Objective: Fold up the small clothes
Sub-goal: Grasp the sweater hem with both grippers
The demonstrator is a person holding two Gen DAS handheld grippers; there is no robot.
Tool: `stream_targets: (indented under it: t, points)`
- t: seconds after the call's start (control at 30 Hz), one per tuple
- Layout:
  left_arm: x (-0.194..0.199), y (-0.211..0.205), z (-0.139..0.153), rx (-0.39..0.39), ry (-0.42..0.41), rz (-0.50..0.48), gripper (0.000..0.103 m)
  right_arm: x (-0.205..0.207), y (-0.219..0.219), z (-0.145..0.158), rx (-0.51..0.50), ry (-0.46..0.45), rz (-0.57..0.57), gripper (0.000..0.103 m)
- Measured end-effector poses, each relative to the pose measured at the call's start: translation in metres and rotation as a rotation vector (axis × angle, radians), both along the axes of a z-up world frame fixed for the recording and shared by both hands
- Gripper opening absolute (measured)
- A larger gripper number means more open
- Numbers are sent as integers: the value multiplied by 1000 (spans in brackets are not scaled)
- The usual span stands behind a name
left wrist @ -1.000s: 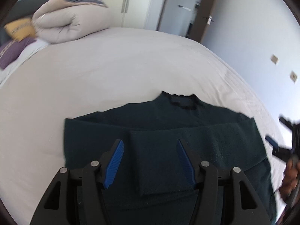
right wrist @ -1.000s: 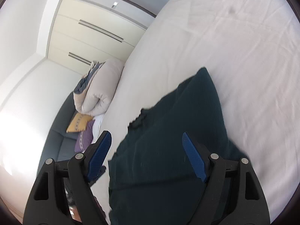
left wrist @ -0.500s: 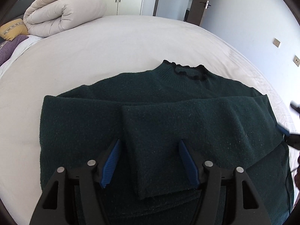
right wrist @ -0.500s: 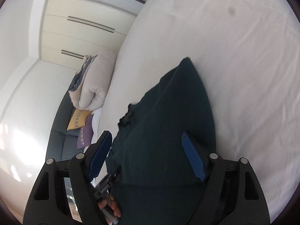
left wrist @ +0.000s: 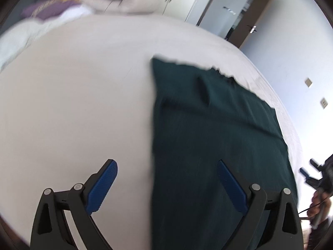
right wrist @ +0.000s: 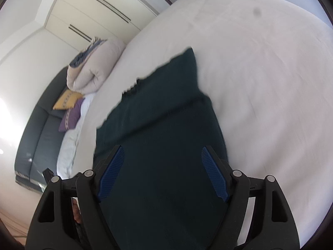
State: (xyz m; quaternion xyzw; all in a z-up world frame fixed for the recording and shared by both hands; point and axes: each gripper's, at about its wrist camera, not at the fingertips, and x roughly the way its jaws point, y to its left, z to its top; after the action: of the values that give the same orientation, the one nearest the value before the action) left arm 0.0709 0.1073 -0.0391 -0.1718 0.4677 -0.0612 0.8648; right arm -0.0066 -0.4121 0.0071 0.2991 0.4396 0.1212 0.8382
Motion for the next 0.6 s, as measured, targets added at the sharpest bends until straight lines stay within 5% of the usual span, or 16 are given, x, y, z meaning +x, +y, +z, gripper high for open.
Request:
stream_targets:
  t: [0.1, 0.23, 0.47, 0.6]
  points:
    - [-38, 9, -19, -86, 76, -29, 94, -49, -12, -20, 24, 53, -12, 76]
    - [-79, -2, -23, -54, 80, -101, 94, -90, -20, -29, 38, 71, -25, 76]
    - [-100, -15, -25, -94, 120, -183, 90, -131, -26, -37, 40, 105, -15, 76]
    - [-100, -15, -26, -112, 131, -184, 78, -137, -27, -36, 42, 121, 6, 76]
